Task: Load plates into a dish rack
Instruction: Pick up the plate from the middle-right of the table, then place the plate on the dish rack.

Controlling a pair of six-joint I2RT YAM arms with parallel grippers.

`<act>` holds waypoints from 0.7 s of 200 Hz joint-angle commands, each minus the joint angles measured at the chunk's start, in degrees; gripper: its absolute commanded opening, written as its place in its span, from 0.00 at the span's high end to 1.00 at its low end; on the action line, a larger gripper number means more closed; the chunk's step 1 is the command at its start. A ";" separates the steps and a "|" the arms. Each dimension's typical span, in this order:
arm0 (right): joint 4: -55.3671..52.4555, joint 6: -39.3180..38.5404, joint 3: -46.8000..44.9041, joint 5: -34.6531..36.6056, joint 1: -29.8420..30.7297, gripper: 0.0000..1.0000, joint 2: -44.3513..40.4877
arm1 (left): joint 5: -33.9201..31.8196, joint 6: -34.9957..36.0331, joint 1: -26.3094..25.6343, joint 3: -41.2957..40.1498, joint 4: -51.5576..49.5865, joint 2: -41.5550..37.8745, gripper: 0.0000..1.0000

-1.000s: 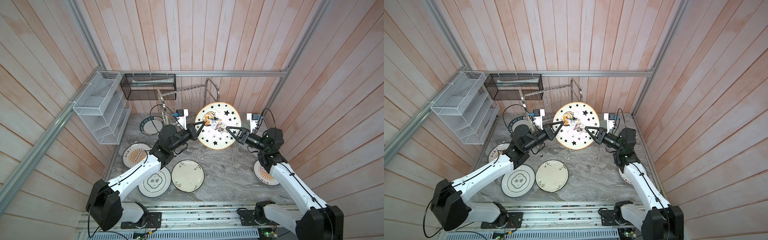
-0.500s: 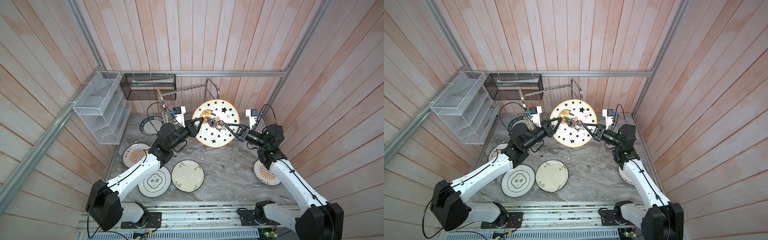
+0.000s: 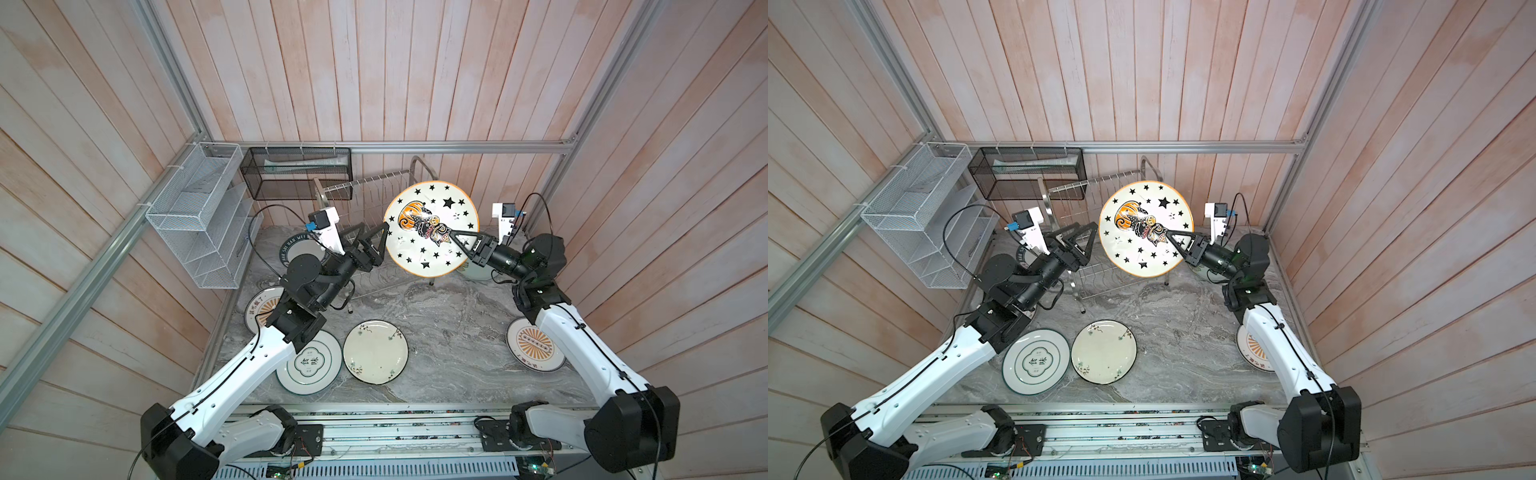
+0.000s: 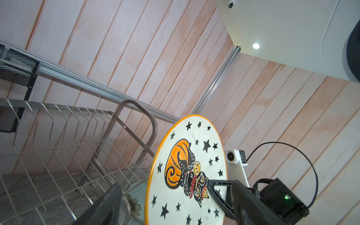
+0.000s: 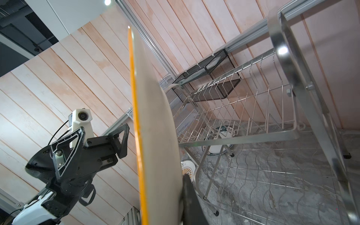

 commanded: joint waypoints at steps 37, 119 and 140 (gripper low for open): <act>11.72 -0.67 11.09 13.93 0.70 1.00 4.48 | -5.36 1.38 -0.03 -6.40 -5.11 -6.87 0.12; 7.49 -11.28 29.28 28.30 4.75 1.00 19.37 | -4.20 -2.73 -1.27 -12.89 -5.41 -10.52 0.12; 5.75 -13.75 33.75 31.44 5.61 1.00 23.17 | -4.77 -2.30 -2.03 -13.84 -4.08 -11.22 0.12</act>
